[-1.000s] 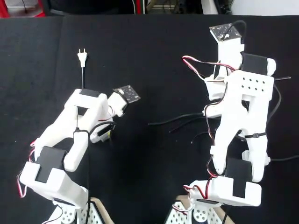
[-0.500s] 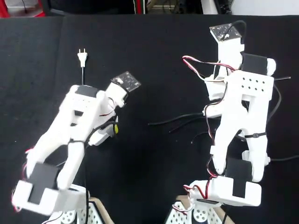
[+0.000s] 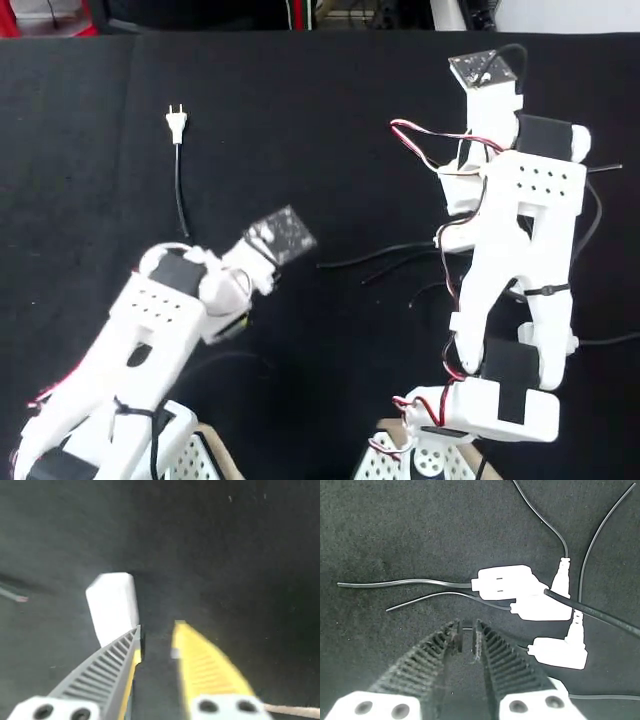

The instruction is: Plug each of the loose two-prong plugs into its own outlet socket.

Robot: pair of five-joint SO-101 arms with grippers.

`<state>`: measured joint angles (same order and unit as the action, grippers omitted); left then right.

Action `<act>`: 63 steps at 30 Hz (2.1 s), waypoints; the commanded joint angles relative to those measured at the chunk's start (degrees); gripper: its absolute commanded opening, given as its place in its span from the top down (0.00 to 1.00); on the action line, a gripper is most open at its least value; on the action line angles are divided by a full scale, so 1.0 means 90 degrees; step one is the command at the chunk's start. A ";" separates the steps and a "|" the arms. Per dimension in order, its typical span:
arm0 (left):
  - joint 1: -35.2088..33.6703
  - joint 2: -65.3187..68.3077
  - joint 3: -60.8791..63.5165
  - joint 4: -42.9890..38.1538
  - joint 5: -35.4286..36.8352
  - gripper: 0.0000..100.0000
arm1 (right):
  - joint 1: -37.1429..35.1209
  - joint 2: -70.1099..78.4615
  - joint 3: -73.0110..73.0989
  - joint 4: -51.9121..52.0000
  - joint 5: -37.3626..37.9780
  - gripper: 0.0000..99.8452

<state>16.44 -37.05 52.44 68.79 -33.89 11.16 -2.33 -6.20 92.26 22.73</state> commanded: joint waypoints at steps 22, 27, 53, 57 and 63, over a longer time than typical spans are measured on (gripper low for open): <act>-0.1177 0.2335 -0.1958 0.0195 -0.0400 0.88 | -0.0068 -0.0034 -0.0034 -0.0039 -0.0029 0.95; -0.1333 0.0967 -0.1783 0.0332 -0.0459 0.88 | -0.0049 -0.0034 -0.0034 -0.0039 0.0010 0.95; -0.1871 0.3184 -0.1245 -0.1534 -0.0625 0.88 | -0.0039 -0.0073 -0.0034 -0.0039 -0.0029 0.95; -0.1753 0.3175 -0.1597 -0.1289 -0.0850 0.97 | -0.0039 -0.0073 -0.0034 -0.0039 -0.0029 0.95; -0.1284 0.3184 -0.1519 -0.1328 -0.1836 0.97 | -0.0039 -0.0073 -0.0034 -0.0039 -0.0029 0.95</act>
<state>2.02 -8.13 41.27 56.75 -45.32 11.16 -2.33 -6.20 92.26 22.73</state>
